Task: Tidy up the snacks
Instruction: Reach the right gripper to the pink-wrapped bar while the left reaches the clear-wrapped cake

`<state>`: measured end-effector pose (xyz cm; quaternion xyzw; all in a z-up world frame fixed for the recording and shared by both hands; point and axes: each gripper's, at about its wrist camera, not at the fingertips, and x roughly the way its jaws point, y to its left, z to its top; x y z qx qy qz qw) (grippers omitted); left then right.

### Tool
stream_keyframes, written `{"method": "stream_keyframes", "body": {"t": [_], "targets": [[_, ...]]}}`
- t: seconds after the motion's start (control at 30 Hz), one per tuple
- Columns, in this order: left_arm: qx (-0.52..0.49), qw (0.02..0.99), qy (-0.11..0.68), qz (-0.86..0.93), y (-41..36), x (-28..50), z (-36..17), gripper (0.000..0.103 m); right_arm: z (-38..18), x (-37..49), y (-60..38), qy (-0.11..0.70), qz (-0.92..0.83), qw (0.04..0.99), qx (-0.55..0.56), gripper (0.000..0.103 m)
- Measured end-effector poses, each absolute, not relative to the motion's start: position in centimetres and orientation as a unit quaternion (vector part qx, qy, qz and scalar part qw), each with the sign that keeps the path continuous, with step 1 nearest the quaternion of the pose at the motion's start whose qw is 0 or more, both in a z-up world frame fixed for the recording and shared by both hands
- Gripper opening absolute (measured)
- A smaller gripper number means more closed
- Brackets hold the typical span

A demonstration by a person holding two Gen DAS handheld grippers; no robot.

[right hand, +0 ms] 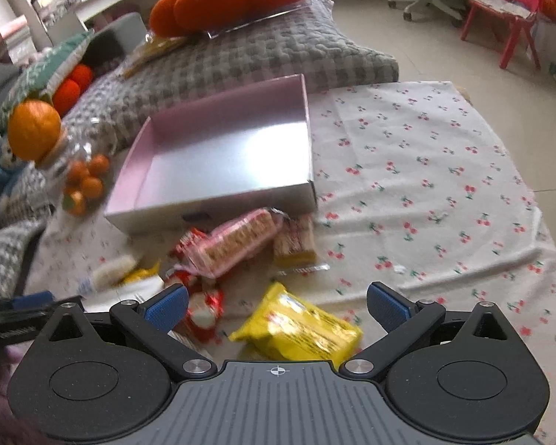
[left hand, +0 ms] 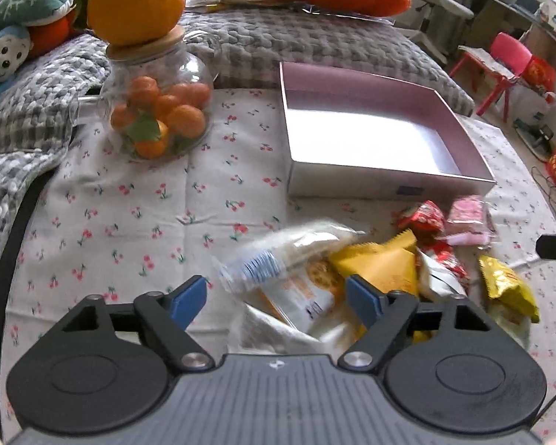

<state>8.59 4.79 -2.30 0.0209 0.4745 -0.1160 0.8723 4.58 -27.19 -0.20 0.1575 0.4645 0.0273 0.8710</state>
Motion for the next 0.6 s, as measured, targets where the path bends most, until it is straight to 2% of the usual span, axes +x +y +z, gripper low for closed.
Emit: {"method": "stream_keyframes", "body": {"t": [0.27, 0.4, 0.53, 0.6], "targets": [[0.042, 0.873, 0.463, -0.147, 5.0, 10.3, -3.2, 0.059, -1.4, 7.2, -27.0, 0.464, 0.043, 0.846, 0.261, 0.098], [0.067, 0.869, 0.463, -0.160, 4.0, 10.8, -3.9, 0.056, -2.7, 8.4, -27.0, 0.466, 0.032, 0.825, 0.318, 0.086], [0.107, 0.866, 0.464, -0.153, 2.9, 11.0, -4.6, 0.055, -3.7, 9.1, -26.8, 0.469, 0.023, 0.809, 0.352, 0.069], [0.117, 0.865, 0.465, -0.147, 2.6, 11.1, -5.0, 0.056, -4.2, 9.4, -26.5, 0.474, 0.017, 0.805, 0.357, 0.064]]}}
